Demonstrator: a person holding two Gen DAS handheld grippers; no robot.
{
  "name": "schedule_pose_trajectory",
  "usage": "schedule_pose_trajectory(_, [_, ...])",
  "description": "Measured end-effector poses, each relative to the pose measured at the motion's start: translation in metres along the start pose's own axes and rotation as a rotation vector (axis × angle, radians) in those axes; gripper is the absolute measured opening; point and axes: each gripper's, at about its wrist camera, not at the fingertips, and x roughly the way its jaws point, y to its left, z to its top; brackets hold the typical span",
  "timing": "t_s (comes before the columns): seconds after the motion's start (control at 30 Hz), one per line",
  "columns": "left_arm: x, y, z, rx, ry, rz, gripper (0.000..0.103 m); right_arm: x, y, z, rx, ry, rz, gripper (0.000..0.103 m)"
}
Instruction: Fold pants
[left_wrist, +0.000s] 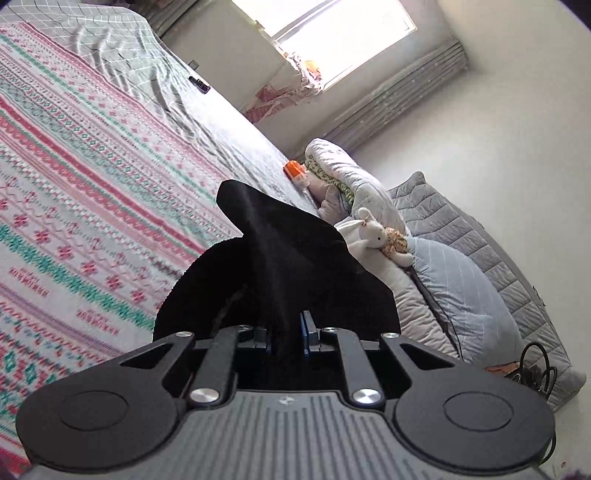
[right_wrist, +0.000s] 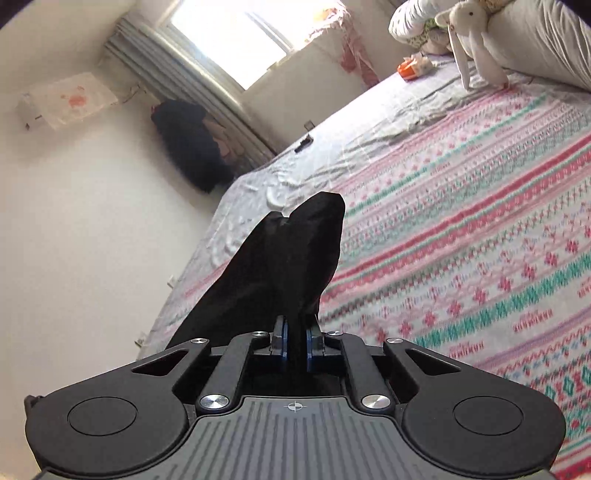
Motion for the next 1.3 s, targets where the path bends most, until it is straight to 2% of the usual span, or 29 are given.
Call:
schedule_pose_trajectory(0.1, [0.02, -0.004, 0.005, -0.027, -0.042, -0.024, 0.041, 0.006, -0.002, 0.023, -0.009, -0.06, 0.0, 0.01])
schedule_pose_trajectory(0.23, [0.044, 0.009, 0.009, -0.101, -0.061, -0.05, 0.041, 0.017, -0.013, 0.041, -0.048, -0.111, 0.005, 0.01])
schedule_pose_trajectory(0.33, [0.057, 0.021, 0.013, -0.084, -0.089, -0.022, 0.042, 0.032, -0.023, 0.046, -0.064, -0.127, -0.01, 0.01])
schedule_pose_trajectory(0.37, [0.062, 0.023, 0.014, -0.056, -0.096, 0.019, 0.044, 0.04, -0.028, 0.046, -0.07, -0.122, -0.032, 0.012])
schedule_pose_trajectory(0.4, [0.068, 0.026, 0.014, -0.018, -0.095, 0.092, 0.046, 0.049, -0.033, 0.046, -0.074, -0.111, -0.065, 0.014])
schedule_pose_trajectory(0.43, [0.072, 0.028, 0.012, 0.017, -0.095, 0.171, 0.054, 0.057, -0.039, 0.043, -0.072, -0.1, -0.11, 0.017])
schedule_pose_trajectory(0.47, [0.075, 0.032, 0.01, 0.052, -0.094, 0.249, 0.064, 0.064, -0.046, 0.039, -0.071, -0.088, -0.154, 0.024])
schedule_pose_trajectory(0.5, [0.075, 0.035, 0.009, 0.07, -0.093, 0.302, 0.071, 0.069, -0.054, 0.035, -0.069, -0.071, -0.193, 0.032])
schedule_pose_trajectory(0.53, [0.075, 0.038, 0.008, 0.067, -0.088, 0.333, 0.08, 0.073, -0.061, 0.032, -0.061, -0.053, -0.219, 0.035])
schedule_pose_trajectory(0.63, [0.068, 0.039, 0.013, 0.047, -0.074, 0.338, 0.087, 0.073, -0.07, 0.028, -0.036, -0.017, -0.223, 0.042])
schedule_pose_trajectory(0.7, [0.065, 0.033, 0.015, 0.045, -0.077, 0.356, 0.091, 0.066, -0.064, 0.027, -0.046, -0.021, -0.211, 0.055])
schedule_pose_trajectory(0.77, [0.059, 0.024, 0.014, 0.055, -0.068, 0.359, 0.092, 0.057, -0.055, 0.026, -0.068, -0.033, -0.204, 0.061])
schedule_pose_trajectory(0.87, [0.053, 0.009, 0.008, 0.096, -0.053, 0.379, 0.096, 0.043, -0.04, 0.024, -0.11, -0.028, -0.199, 0.062])
schedule_pose_trajectory(1.1, [0.027, -0.022, -0.018, 0.253, 0.012, 0.48, 0.103, 0.006, -0.015, 0.011, -0.229, -0.014, -0.247, 0.073])
schedule_pose_trajectory(1.3, [0.008, -0.041, -0.033, 0.299, 0.053, 0.557, 0.103, -0.014, -0.003, 0.0, -0.243, 0.027, -0.34, 0.076])
